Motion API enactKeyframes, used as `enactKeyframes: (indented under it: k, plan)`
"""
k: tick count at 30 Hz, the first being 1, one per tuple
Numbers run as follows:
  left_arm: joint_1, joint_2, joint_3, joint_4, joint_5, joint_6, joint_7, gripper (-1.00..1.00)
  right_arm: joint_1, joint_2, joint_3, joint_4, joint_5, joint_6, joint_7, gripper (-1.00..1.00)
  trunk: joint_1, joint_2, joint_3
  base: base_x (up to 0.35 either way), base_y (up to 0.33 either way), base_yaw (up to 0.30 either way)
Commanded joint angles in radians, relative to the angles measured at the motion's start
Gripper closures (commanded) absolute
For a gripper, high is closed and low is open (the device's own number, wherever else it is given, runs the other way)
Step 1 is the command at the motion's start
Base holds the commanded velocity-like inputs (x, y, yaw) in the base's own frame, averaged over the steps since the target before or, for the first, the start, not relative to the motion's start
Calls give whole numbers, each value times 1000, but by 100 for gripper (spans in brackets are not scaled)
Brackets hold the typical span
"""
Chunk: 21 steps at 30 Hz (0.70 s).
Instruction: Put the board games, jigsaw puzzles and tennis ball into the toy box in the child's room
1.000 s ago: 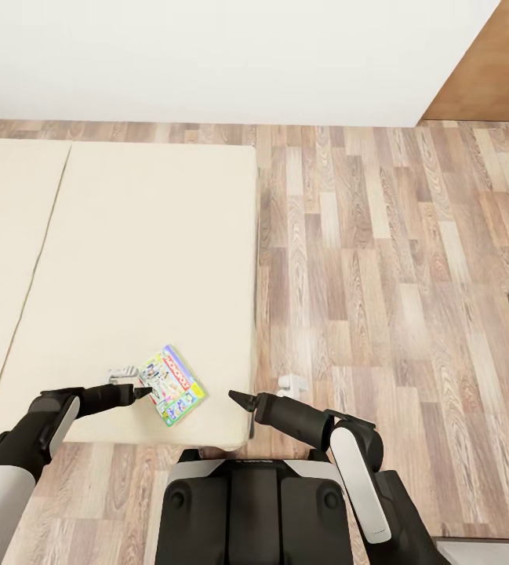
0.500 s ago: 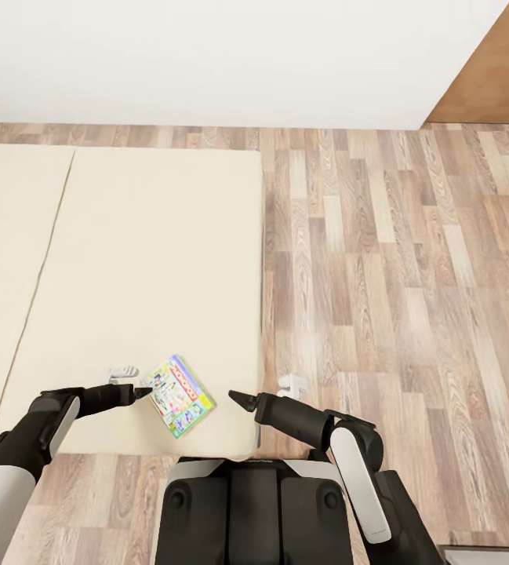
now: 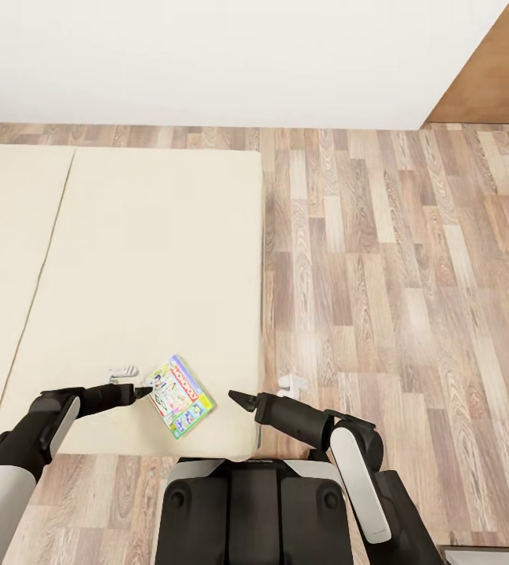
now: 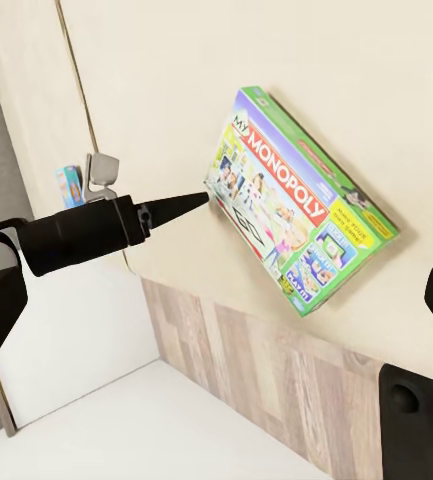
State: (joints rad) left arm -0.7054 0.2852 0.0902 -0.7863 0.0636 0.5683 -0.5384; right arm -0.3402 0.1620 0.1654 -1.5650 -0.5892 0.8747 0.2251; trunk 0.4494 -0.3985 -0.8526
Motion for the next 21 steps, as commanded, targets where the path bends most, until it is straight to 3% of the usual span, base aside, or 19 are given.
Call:
enactKeyframes:
  k: [1, 7, 21]
  plan:
    - [0, -1, 2, -1, 7, 6, -1, -100, 0, 1, -1, -1, 6, 4, 7, -100, 1, -2, -1, 0, 0, 0]
    - [0, -15, 1, -1, 5, -15, 11, -100, 0, 1, -1, 0, 6, 4, 7, -100, 1, -2, -1, 0, 0, 0]
    - [-5, -72, 2, -1, 9, -102, 107, -100, 0, 1, -1, 0, 6, 4, 8, -100, 1, -2, -1, 0, 0, 0]
